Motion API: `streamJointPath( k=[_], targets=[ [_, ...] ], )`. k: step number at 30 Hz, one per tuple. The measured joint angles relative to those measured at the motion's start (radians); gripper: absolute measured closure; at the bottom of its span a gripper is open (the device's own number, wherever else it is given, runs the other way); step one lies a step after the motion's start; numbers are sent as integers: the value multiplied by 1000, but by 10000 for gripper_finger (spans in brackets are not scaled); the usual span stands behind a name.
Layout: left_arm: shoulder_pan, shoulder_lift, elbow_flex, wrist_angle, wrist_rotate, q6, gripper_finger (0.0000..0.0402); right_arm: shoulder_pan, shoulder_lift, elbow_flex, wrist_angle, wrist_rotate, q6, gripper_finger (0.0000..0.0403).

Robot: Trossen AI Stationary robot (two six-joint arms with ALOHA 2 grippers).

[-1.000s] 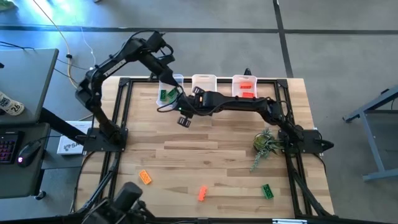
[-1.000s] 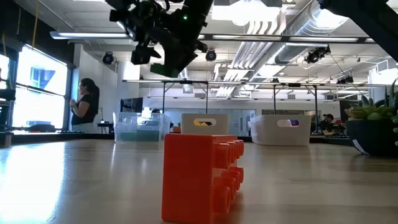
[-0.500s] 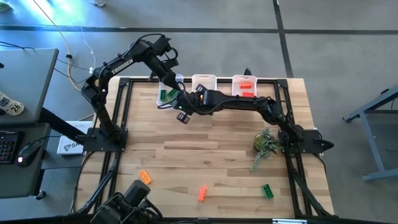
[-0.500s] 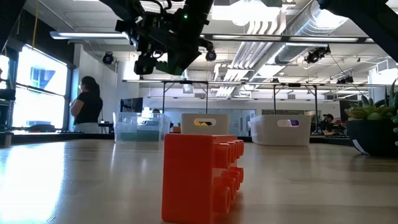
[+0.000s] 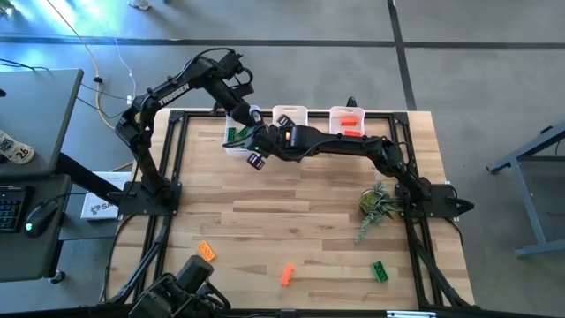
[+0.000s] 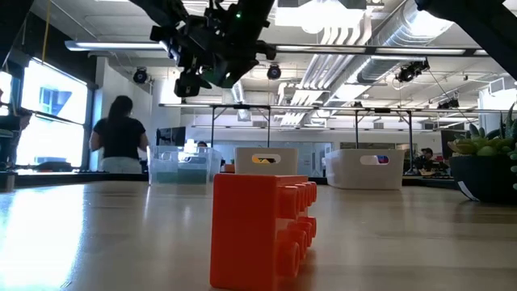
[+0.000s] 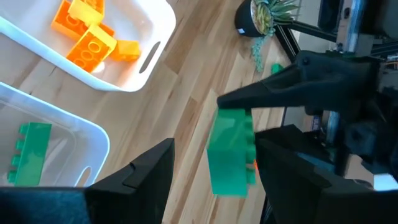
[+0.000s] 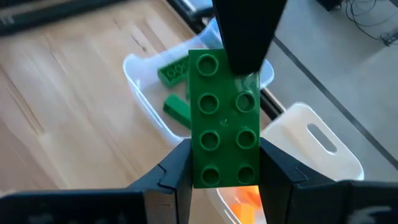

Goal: Sort & place blocks by color
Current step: Put the green game piece into the transparent bin

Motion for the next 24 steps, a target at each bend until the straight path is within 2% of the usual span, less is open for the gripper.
streamJointPath(
  k=[17,24],
  targets=[
    [-19,0,0,25,18,7,192,-34,-1,-1,124,17,-36,291],
    [-18,0,0,60,19,-9,234,-34,-1,-1,118,10,-43,291]
  ],
)
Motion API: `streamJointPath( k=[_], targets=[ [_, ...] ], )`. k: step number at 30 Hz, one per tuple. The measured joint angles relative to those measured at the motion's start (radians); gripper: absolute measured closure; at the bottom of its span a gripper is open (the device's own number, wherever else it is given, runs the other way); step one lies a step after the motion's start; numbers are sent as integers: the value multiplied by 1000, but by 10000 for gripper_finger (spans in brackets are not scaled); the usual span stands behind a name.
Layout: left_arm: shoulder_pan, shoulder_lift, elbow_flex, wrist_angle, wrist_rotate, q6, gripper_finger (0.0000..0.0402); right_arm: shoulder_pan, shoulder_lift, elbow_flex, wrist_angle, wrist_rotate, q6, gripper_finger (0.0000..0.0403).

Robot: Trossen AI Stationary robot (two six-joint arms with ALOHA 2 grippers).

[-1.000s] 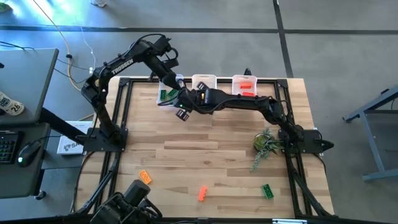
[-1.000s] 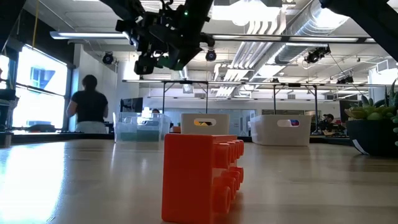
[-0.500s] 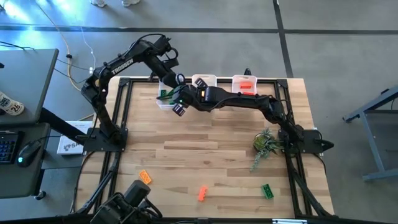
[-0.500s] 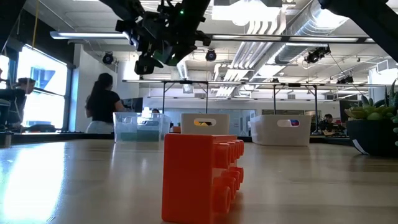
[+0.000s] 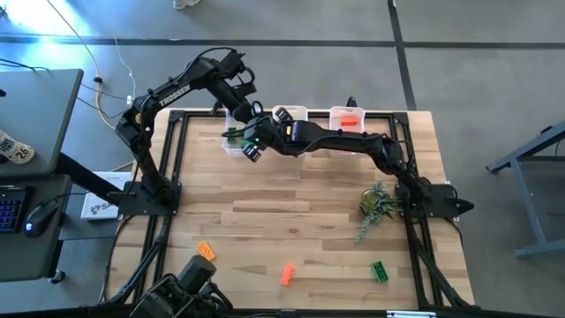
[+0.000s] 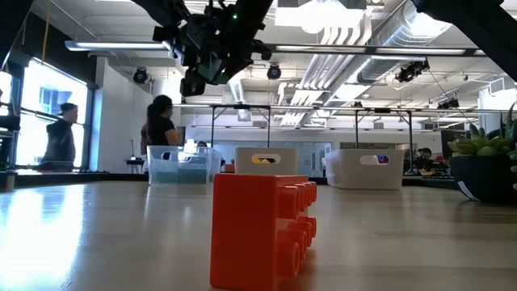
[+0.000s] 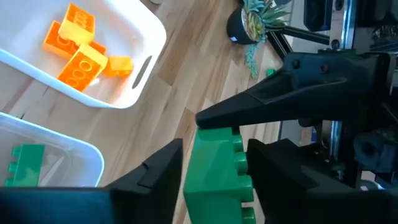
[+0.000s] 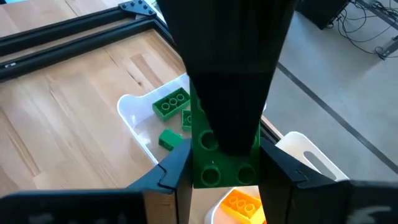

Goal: Sort & place blocks by color
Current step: Put the green game piece into the transparent bin

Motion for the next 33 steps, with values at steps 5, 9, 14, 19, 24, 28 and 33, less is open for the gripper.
streamJointPath(
  k=[5,9,14,19,24,28,33],
  targets=[
    [0,0,0,4,0,2,284,-9,0,0,-6,-3,17,291],
    [1,0,0,5,7,-6,320,-14,0,0,-7,-3,17,291],
    [1,0,0,22,2,-8,334,-16,0,0,-10,1,-4,291],
    [-2,0,0,37,-57,24,327,-17,0,-1,-31,-9,13,227],
    [2,0,0,32,-302,39,330,-17,0,-1,-103,-14,96,133],
    [-1,0,0,28,-476,14,330,-17,0,-1,-158,-46,122,119],
    [-2,17,0,-9,-672,-39,330,-17,0,-1,-227,-53,80,117]
  ],
)
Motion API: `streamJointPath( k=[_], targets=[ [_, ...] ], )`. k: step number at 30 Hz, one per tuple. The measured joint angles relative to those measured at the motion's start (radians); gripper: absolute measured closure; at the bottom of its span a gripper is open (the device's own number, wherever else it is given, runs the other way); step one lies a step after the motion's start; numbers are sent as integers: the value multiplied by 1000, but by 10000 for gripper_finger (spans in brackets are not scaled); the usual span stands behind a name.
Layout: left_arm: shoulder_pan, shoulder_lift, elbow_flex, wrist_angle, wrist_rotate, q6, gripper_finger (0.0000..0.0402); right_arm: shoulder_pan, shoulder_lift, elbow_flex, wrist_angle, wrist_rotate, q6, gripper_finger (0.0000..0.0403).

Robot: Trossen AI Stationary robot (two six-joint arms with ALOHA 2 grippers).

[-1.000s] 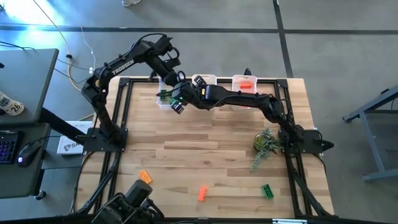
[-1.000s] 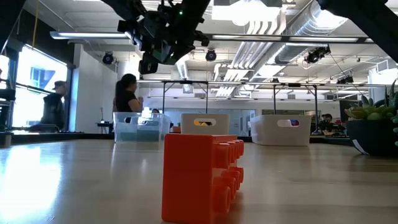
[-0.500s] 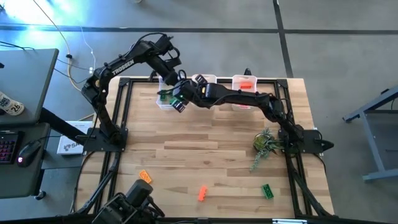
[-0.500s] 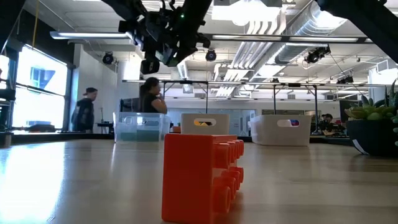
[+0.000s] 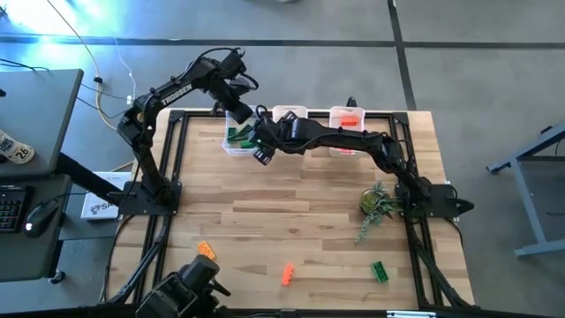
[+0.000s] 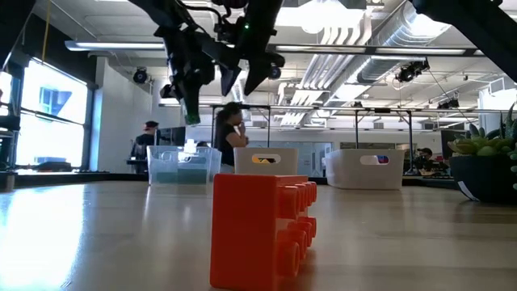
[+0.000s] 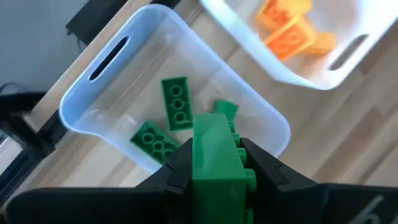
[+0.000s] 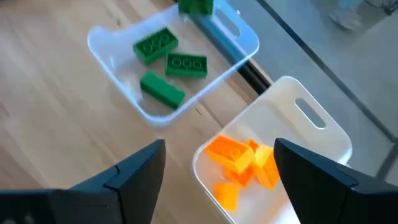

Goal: Sort & place blocks by color
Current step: Put the green game piece into the transparent bin, then put the orange game piece into the right white bin

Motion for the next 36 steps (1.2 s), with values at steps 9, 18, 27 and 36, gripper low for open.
streamJointPath(
  k=[9,18,27,36],
  targets=[
    [-11,105,-1,-5,16,-41,330,0,0,0,-134,-104,-101,115],
    [-11,185,-1,18,13,-58,315,4,0,0,-315,-219,11,115],
    [-13,209,-1,16,15,-58,268,59,0,-1,-519,-235,161,115],
    [-18,209,-1,7,17,-37,230,141,0,-6,-515,-235,293,115]
  ],
)
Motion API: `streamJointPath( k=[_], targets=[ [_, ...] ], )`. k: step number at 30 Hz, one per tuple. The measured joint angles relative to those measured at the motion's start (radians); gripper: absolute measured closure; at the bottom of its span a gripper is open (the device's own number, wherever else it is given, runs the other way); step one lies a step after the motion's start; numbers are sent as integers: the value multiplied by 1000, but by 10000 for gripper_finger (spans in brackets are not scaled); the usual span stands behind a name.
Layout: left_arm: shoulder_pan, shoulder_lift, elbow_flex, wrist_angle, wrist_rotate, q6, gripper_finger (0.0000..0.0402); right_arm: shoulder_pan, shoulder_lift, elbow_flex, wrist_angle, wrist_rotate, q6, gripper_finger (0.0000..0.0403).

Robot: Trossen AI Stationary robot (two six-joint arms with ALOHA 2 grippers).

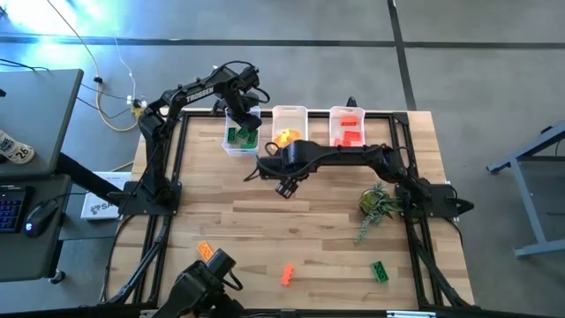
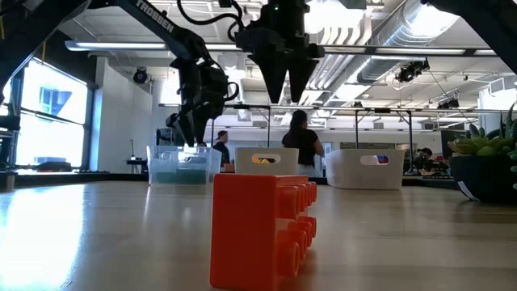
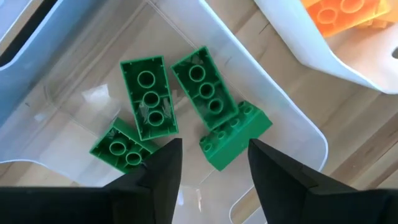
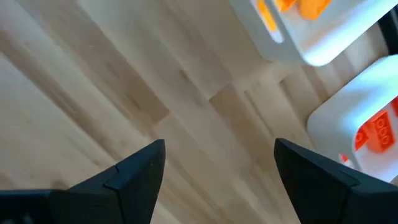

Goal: Sort & place blocks by color
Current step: Put the orange game piece into the right white bin

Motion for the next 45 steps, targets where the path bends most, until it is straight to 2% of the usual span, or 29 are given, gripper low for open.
streamJointPath(
  k=[7,14,19,23,31,36,45],
  targets=[
    [-2,-38,18,-3,0,20,233,85,0,-4,1,-33,132,115],
    [-13,-131,21,-1,0,32,233,170,0,-61,0,-64,292,115],
    [-53,-205,21,-4,0,23,233,206,0,-100,2,-102,277,115],
    [-102,-259,21,-32,1,6,233,221,1,-113,0,-97,140,115],
    [-206,-340,22,-130,0,-55,233,226,1,-113,19,-121,-263,115],
    [-256,-395,22,-206,-4,-125,233,253,1,-113,146,-180,-502,115],
    [-334,-519,22,-275,-170,-260,233,338,1,-113,290,-195,-862,115]
  ],
)
